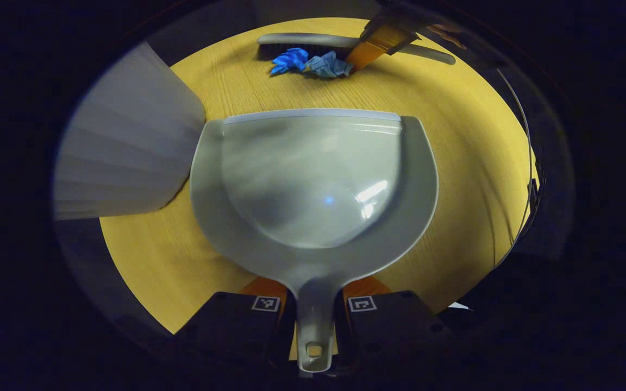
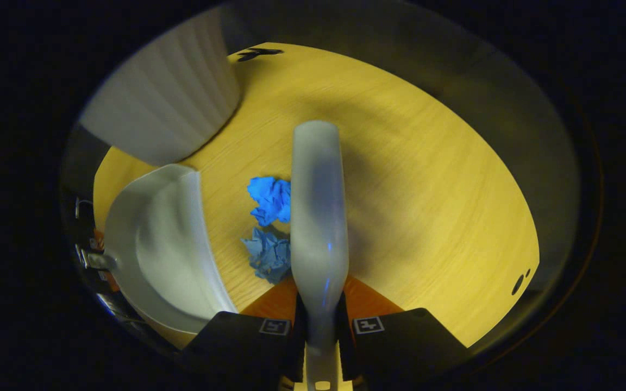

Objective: Pick up the small broom and dustpan from the desktop, sweep the trash into the dustpan with the broom, and then empty the trash into the garbage bin.

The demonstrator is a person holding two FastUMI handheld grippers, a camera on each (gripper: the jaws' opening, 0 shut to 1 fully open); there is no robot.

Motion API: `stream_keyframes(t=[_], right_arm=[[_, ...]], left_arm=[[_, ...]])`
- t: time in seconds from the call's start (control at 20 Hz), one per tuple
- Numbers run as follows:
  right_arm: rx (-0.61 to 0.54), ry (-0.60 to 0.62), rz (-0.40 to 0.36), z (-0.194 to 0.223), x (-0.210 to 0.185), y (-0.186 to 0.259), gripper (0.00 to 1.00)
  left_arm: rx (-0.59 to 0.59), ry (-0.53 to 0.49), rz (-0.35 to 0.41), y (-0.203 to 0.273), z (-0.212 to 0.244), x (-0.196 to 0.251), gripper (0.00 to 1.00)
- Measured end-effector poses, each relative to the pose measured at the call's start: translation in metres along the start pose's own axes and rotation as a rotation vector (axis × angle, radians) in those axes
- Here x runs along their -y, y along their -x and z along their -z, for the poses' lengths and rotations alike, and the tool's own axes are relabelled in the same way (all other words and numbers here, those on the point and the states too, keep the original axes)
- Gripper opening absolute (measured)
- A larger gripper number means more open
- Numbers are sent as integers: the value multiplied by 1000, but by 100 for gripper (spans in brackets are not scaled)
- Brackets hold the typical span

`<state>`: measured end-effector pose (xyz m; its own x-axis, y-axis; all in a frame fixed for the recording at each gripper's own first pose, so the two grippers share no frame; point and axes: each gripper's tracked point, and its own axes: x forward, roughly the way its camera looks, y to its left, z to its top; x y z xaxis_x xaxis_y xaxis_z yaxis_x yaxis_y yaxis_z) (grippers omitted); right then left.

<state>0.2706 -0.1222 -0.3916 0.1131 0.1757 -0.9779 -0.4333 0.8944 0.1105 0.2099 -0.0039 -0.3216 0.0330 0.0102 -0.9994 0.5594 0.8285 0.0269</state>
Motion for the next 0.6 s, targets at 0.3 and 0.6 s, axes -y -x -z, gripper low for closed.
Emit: stream_keyframes(t=[0.3,0.6], right_arm=[[-85,232,-258,46,-67,37,38],[66,79,-240,3,-25,84,39]], left_arm=[[128,-88,-22,-8,0,-5,29],[233,32,3,-17,0,-2,29]])
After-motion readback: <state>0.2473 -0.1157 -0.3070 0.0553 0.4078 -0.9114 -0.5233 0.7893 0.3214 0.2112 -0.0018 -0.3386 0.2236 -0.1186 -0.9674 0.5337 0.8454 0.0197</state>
